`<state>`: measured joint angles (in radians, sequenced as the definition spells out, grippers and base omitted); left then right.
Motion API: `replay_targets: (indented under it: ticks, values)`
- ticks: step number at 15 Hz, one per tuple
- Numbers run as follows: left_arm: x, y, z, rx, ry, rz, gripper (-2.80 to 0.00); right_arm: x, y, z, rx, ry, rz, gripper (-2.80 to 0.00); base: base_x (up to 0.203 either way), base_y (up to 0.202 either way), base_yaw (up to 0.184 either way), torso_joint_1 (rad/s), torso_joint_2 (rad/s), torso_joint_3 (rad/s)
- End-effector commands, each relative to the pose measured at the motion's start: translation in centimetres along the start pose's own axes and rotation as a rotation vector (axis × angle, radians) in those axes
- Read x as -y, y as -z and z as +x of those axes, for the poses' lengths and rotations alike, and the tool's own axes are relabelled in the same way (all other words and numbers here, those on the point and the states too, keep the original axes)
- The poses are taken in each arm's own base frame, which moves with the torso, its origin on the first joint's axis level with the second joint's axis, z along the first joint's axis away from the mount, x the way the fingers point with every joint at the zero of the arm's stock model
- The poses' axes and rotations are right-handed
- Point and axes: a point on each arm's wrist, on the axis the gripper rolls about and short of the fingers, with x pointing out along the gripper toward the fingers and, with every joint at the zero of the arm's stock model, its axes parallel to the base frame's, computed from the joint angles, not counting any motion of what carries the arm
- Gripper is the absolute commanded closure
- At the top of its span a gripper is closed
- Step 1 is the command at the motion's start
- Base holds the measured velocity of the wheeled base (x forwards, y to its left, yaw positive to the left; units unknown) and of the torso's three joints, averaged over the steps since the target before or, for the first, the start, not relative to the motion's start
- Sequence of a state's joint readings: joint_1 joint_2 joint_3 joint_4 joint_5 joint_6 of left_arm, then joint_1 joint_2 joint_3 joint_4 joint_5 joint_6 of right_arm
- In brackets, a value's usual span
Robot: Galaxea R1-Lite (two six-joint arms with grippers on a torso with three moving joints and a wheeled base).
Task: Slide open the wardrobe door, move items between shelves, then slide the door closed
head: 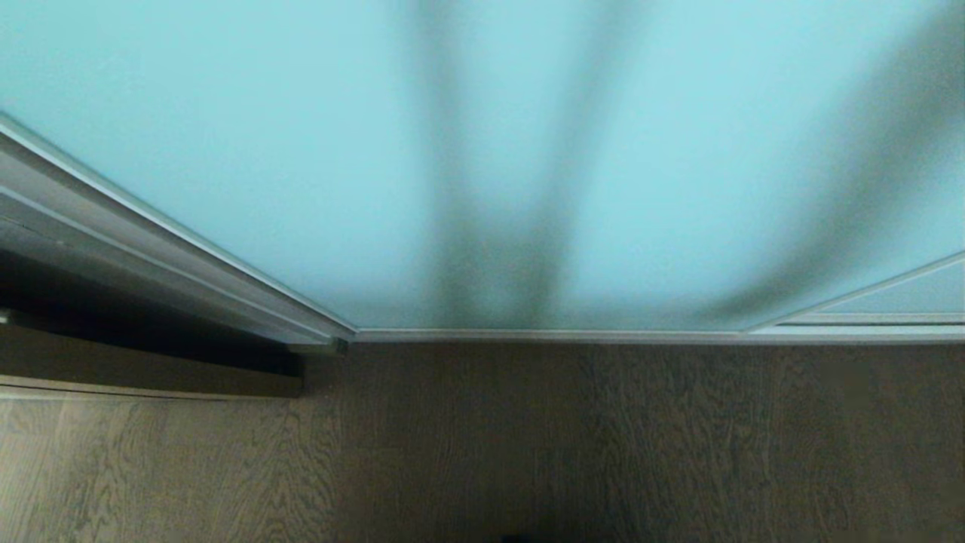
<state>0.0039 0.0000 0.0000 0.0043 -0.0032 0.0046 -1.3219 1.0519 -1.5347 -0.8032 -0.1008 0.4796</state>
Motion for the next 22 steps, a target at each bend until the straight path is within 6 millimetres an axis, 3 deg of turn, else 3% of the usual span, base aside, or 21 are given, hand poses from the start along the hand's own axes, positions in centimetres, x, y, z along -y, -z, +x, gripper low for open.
replay_targets:
  ticks: [1, 3, 8, 13, 18, 22]
  values:
    - [0.0, 0.0, 0.0, -0.003, -0.001, 0.000, 0.00, -0.1, -0.1, 1.0, 0.035, 0.016, 0.053, 0.00, 0.000, 0.000, 0.000, 0.000, 0.00, 0.000]
    - [0.0, 0.0, 0.0, -0.003, -0.001, 0.000, 0.00, -0.5, -1.0, 1.5, 0.085, 0.019, 0.064, 0.00, 0.000, 0.000, 0.000, 0.000, 0.00, 0.000]
    - [0.0, 0.0, 0.0, -0.003, -0.001, 0.000, 0.00, -2.7, -7.5, 2.4, 0.340, -0.020, 0.203, 0.00, 0.000, 0.000, 0.000, 0.000, 0.00, 0.000]
    - [0.0, 0.0, 0.0, -0.003, -0.001, 0.000, 0.00, -0.9, -8.6, 2.4, 0.202, -0.025, 0.403, 0.00, 0.000, 0.000, 0.000, 0.000, 0.00, 0.000]
    - [0.0, 0.0, 0.0, -0.003, -0.001, 0.000, 0.00, 3.8, -11.2, 1.2, -0.071, -0.043, 0.719, 0.00, 0.000, 0.000, 0.000, 0.000, 0.00, 0.000]
    - [0.0, 0.0, 0.0, -0.003, -0.001, 0.000, 0.00, 11.3, -13.6, -1.6, -0.313, -0.119, 0.879, 0.00, 0.000, 0.000, 0.000, 0.000, 0.00, 0.000]
